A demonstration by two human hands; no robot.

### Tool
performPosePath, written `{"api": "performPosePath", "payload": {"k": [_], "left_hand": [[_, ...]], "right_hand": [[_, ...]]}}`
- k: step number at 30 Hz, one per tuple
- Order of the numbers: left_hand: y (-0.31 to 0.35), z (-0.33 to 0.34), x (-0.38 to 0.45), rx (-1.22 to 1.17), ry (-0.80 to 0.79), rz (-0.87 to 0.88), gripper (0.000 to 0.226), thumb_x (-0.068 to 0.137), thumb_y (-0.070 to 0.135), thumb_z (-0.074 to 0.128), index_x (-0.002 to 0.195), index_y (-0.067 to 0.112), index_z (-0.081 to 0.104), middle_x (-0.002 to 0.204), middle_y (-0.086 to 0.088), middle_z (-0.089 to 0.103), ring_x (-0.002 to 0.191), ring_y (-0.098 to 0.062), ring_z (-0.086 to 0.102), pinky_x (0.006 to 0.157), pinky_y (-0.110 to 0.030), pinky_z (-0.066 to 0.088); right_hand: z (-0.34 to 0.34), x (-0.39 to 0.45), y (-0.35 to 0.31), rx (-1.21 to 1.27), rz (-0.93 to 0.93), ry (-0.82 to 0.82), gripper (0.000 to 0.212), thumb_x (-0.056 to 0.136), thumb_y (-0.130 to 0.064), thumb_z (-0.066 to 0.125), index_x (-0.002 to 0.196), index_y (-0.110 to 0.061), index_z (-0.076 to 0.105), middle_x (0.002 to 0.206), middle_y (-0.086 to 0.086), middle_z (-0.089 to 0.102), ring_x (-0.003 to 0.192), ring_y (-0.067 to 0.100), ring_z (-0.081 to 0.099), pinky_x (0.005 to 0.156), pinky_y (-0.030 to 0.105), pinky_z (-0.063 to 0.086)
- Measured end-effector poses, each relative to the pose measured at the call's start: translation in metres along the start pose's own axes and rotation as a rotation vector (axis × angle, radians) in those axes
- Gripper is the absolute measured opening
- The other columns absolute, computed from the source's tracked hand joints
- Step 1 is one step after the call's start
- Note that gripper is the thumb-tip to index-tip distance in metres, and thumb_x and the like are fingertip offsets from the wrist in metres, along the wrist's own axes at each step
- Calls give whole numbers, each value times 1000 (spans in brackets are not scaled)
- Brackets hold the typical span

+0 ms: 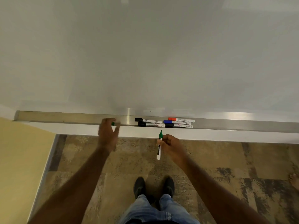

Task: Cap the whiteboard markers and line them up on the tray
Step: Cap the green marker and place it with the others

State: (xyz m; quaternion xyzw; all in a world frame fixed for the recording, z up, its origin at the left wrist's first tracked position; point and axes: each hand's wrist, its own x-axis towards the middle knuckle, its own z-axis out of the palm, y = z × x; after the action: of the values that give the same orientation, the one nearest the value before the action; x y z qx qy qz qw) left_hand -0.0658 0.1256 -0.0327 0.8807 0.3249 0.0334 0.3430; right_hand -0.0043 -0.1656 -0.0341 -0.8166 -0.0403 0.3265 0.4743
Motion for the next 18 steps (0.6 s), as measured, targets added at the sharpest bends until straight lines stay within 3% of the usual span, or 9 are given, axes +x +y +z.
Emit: {"api": "performPosePath", "payload": {"k": [3, 6, 11, 16, 18], "left_hand": [[-17, -18, 27, 246, -49, 37, 27, 95, 6, 74, 122, 6, 71, 132, -17, 63, 119, -37, 63, 102, -48, 49], [-27, -27, 39, 345, -172, 94, 30, 95, 2, 71, 124, 9, 74, 131, -14, 65, 119, -34, 65, 105, -49, 50], [-35, -30, 43, 338, -191, 176, 25, 93, 3, 76, 118, 4, 74, 117, -14, 72, 109, -35, 70, 97, -46, 51], [-27, -29, 43, 292, -218, 186, 12, 96, 16, 76, 105, 12, 70, 107, 0, 75, 103, -25, 71, 99, -43, 37], [-20, -28, 36, 186, -257, 192, 11, 96, 18, 77, 101, 13, 69, 101, 2, 76, 98, -19, 71, 97, -43, 46]], "right_hand": [[-4, -5, 6, 15, -14, 6, 11, 101, -39, 61, 97, -33, 69, 84, -10, 75, 77, 10, 74, 68, 21, 57], [-9, -10, 10, -6, -40, -2, 13, 104, -37, 57, 98, -35, 68, 85, -6, 74, 75, 9, 72, 66, 18, 54], [-13, -14, 11, 41, -57, -27, 14, 106, -30, 54, 100, -33, 67, 77, -7, 70, 63, 7, 64, 61, 19, 53], [-14, -15, 10, 60, -50, -60, 15, 107, -29, 53, 106, -25, 67, 75, -7, 64, 61, 6, 57, 57, 18, 48], [-12, -15, 9, -3, -70, -59, 17, 107, -30, 52, 109, -24, 68, 77, -6, 64, 65, 5, 56, 60, 20, 47]]}}
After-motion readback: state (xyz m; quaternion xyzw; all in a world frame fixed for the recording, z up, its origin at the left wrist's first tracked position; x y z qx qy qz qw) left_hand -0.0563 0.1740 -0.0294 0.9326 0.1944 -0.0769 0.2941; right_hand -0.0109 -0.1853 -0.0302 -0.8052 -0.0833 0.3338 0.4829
